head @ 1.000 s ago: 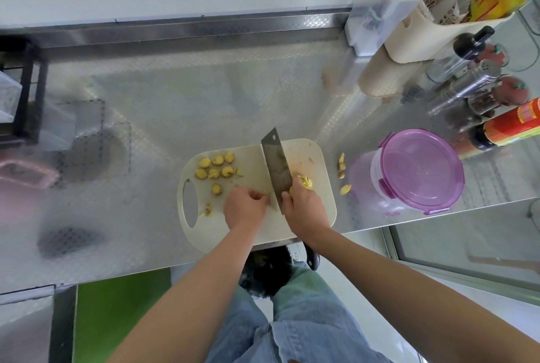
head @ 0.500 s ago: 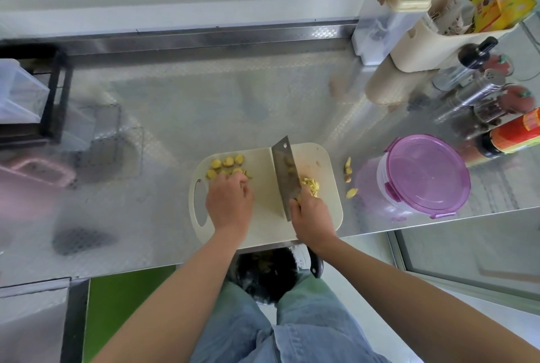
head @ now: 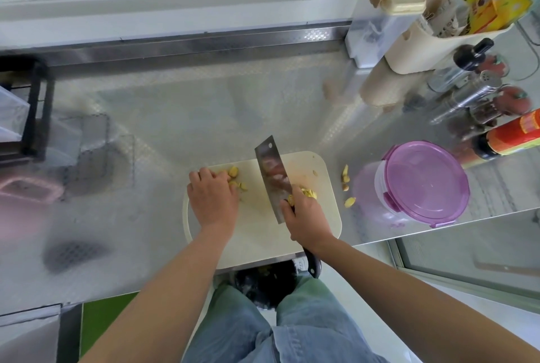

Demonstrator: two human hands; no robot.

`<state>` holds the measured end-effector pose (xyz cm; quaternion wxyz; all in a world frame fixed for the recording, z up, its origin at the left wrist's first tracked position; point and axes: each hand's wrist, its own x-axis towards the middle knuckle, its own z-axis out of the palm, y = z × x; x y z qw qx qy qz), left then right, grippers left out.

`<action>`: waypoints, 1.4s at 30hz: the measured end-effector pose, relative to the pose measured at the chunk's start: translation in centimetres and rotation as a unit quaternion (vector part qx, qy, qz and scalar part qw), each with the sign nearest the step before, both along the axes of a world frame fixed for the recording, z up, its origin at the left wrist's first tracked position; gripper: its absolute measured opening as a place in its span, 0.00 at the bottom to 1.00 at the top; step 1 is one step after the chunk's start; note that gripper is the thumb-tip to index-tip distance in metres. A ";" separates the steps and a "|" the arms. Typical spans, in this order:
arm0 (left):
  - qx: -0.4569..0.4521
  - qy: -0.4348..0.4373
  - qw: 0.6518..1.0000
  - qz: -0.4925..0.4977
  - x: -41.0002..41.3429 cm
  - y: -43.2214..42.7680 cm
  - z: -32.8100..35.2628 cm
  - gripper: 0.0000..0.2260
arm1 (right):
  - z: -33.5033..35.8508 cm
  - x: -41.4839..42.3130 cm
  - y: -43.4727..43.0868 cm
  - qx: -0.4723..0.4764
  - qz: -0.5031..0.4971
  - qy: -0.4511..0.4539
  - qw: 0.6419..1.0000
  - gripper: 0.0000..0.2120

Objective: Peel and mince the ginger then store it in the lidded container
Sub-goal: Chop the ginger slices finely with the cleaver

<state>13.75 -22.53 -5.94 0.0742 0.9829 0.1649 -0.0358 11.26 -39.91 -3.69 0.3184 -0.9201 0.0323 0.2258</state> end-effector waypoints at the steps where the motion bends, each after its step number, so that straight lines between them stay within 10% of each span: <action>1: -0.001 0.004 1.000 -0.001 0.1 0.0 0.0 0.07 | -0.1 0.1 0.0 -0.002 0.002 0.000 1.000 0.09; 31: 0.123 -0.020 0.969 -0.215 1.9 -0.5 -0.3 0.08 | -0.6 0.7 -1.0 -0.001 0.004 0.003 1.000 0.10; 42: -0.231 -0.108 0.967 0.003 1.9 1.1 0.3 0.03 | -0.9 1.3 -0.7 0.016 0.015 0.007 1.000 0.04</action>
